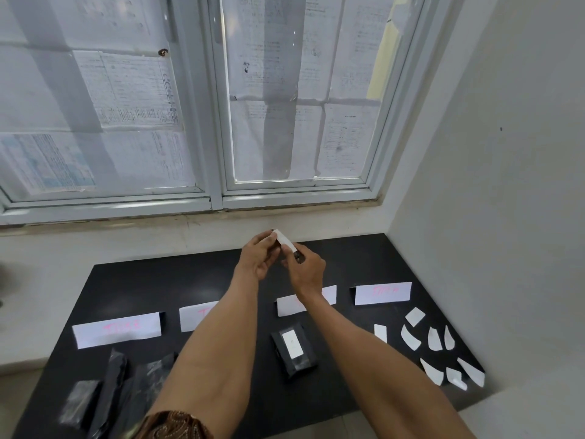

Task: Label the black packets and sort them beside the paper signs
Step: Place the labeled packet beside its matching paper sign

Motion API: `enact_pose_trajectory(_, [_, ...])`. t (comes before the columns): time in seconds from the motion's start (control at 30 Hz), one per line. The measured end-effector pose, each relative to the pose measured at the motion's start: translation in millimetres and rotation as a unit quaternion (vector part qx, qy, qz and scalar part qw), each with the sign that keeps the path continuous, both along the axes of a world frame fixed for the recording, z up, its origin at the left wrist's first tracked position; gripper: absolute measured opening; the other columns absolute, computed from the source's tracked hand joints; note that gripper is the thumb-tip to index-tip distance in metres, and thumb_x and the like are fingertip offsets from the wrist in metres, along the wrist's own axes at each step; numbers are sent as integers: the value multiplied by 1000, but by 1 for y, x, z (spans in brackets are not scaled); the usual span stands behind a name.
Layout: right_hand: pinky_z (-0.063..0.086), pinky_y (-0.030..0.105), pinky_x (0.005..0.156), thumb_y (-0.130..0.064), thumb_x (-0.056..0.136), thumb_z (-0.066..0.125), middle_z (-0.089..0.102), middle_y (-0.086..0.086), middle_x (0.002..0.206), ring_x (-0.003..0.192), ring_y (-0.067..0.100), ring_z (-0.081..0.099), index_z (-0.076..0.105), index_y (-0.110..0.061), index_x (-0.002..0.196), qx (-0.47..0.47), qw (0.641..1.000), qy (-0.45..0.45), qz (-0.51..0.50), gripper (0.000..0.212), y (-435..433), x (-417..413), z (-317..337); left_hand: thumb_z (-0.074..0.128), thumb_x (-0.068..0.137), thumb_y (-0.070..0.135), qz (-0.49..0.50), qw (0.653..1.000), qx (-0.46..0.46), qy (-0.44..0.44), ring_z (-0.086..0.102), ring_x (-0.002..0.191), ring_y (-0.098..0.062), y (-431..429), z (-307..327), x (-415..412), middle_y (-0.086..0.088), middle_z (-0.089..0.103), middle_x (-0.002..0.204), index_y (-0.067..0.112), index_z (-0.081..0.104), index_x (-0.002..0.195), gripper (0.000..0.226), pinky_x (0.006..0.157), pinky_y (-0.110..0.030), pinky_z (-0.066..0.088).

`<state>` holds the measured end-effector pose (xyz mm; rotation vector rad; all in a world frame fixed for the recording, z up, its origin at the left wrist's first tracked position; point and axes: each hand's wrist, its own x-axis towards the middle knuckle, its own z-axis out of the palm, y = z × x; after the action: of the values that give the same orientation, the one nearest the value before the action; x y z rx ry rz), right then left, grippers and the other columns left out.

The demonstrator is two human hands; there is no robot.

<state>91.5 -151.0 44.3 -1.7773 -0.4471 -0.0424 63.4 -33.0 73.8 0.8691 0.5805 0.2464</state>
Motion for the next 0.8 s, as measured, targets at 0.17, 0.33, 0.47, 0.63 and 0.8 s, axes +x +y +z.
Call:
enact_pose_trajectory(0.17, [56, 19, 59, -38, 89, 64, 71, -8, 70, 65, 3, 70, 74, -17, 97, -19, 1000, 22, -2, 24, 3, 3, -2, 58, 91, -3, -2, 1000, -21, -3, 61, 110, -32, 11, -3, -3, -19, 57, 119, 10, 59, 117, 29, 69, -26, 62])
enact_pose_trajectory(0.33, [47, 20, 55, -42, 86, 66, 69, -6, 73, 62, 8, 61, 74, -18, 97, -133, 990, -38, 7, 28, 5, 2, -12, 56, 90, -9, -36, 998, 38, 32, 67, 93, -26, 22, -6, -12, -18, 61, 113, 10, 57, 128, 42, 61, -24, 60])
enact_pose_trajectory(0.47, [52, 30, 63, -38, 87, 66, 72, -1, 82, 70, 15, 64, 72, -17, 99, -215, 975, -43, 32, 25, 11, -6, -26, 49, 87, -19, -111, 982, 82, 126, 71, 87, -26, 37, -17, -25, -19, 65, 115, 10, 52, 131, 53, 62, -27, 61])
enact_pose_trajectory(0.63, [47, 32, 70, -45, 87, 59, 70, 6, 92, 89, 26, 65, 70, -13, 92, -389, 920, 15, 36, 34, 12, -28, -72, 55, 92, -4, -135, 924, 184, 306, 58, 45, -12, 66, -41, -53, -12, 60, 85, -3, 54, 129, 37, 51, -24, 53])
enact_pose_trajectory(0.8, [49, 34, 84, -36, 89, 62, 63, 10, 113, 103, 26, 62, 64, -5, 109, -455, 880, 134, 12, 37, 6, -56, -121, 60, 90, 4, -122, 879, 235, 396, 61, 81, -24, 98, -73, -89, -14, 60, 100, 0, 63, 109, 19, 67, -31, 53])
